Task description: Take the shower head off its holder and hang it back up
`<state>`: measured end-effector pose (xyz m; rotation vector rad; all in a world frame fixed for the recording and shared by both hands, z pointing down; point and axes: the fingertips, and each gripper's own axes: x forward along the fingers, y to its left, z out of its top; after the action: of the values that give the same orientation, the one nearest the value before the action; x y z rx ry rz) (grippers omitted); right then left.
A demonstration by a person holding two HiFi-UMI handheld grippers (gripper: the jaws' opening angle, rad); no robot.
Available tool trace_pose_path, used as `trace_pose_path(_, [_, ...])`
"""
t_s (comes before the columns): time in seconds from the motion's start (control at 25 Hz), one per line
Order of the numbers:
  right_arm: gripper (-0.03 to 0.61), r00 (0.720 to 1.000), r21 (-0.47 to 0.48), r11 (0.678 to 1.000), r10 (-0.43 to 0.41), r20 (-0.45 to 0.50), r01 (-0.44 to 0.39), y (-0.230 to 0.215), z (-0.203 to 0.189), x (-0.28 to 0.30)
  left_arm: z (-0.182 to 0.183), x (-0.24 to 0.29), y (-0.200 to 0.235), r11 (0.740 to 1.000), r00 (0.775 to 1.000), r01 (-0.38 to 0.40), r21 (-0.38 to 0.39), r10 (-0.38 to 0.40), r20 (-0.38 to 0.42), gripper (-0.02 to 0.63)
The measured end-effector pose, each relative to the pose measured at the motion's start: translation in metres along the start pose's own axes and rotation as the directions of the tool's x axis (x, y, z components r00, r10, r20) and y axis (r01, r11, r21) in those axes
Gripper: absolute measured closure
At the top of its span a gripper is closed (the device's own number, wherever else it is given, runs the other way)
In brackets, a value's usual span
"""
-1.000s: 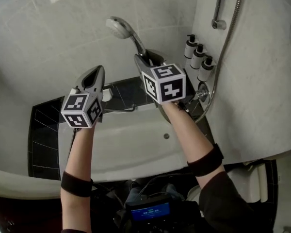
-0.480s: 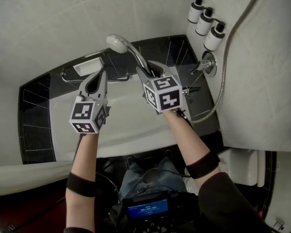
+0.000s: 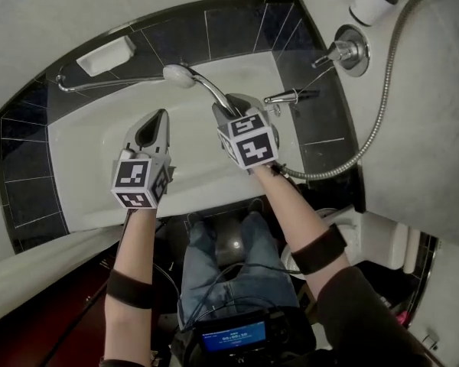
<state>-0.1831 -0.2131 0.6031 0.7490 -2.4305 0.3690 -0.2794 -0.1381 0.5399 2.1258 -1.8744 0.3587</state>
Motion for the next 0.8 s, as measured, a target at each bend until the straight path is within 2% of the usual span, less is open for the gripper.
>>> trace_pose_path(0.28, [0.434,0.985,-0.037,0.999,-0.016,-0.173,0.010,-0.024,-0.118,0.064,-0.116,0.043,-0.004,0.997,0.995,-0.002,-0.073,-0.005,-0.099,0.614])
trace_pose_path(0.44, [0.434,0.968,-0.062,0.998,-0.021,-0.252,0.005,-0.042,-0.175,0.097,-0.167,0.072,-0.007,0.997,0.990,0.011,-0.082,-0.022,-0.140,0.614])
trace_pose_path(0.8, [0.434,0.897,-0.138,0.988,-0.116,-0.427,0.062,-0.127,-0.286,0.141,-0.260,0.144,-0.029,0.992,0.978,0.053,-0.112,-0.074,-0.193,0.614])
